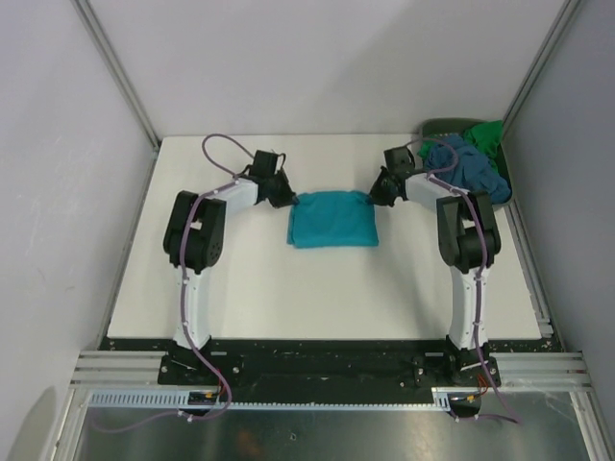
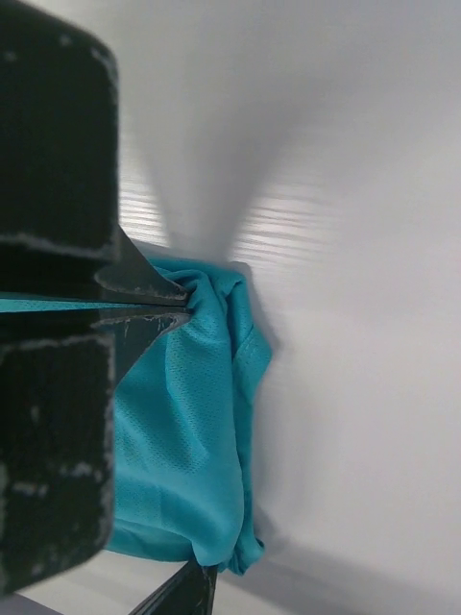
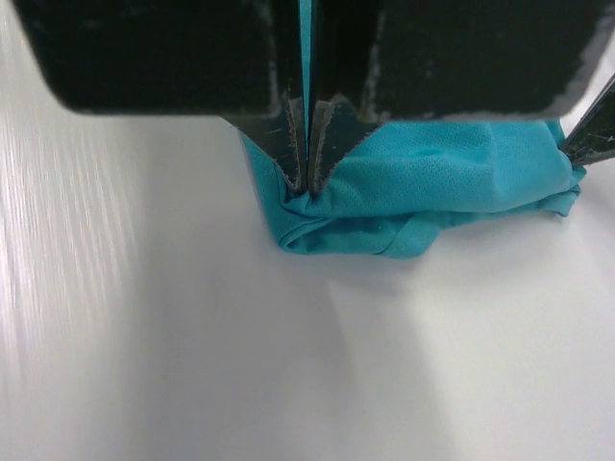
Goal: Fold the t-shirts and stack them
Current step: Fold the long partially folded tshirt into a neat square, then put the neatly folded tshirt into the corner of the board with the left arm
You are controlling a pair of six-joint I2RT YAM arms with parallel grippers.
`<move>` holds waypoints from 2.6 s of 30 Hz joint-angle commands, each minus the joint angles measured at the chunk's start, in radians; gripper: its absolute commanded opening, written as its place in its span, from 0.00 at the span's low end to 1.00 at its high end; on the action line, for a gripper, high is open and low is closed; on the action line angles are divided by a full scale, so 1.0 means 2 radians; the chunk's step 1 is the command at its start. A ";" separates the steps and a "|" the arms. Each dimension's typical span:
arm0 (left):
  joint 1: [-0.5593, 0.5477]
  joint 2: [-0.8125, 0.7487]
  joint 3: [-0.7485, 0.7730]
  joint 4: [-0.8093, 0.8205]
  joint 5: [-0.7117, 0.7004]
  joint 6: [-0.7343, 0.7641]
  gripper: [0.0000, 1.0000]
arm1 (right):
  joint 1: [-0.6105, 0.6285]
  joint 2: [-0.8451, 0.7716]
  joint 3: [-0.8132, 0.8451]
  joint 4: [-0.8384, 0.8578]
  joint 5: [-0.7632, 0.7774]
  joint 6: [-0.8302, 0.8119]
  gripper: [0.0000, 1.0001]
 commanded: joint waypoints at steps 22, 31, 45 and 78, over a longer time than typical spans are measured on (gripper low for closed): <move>-0.046 -0.425 -0.400 0.004 -0.078 -0.016 0.00 | 0.124 -0.308 -0.250 -0.079 0.107 0.038 0.00; -0.012 -0.263 -0.267 0.014 -0.035 0.051 0.10 | 0.066 -0.234 -0.225 -0.001 0.055 0.004 0.22; -0.017 -0.370 -0.335 0.006 0.028 0.042 0.48 | 0.098 -0.283 -0.171 -0.117 0.085 -0.028 0.44; -0.116 -0.416 -0.460 0.073 0.084 -0.044 0.27 | 0.179 -0.384 -0.454 -0.012 0.027 0.059 0.26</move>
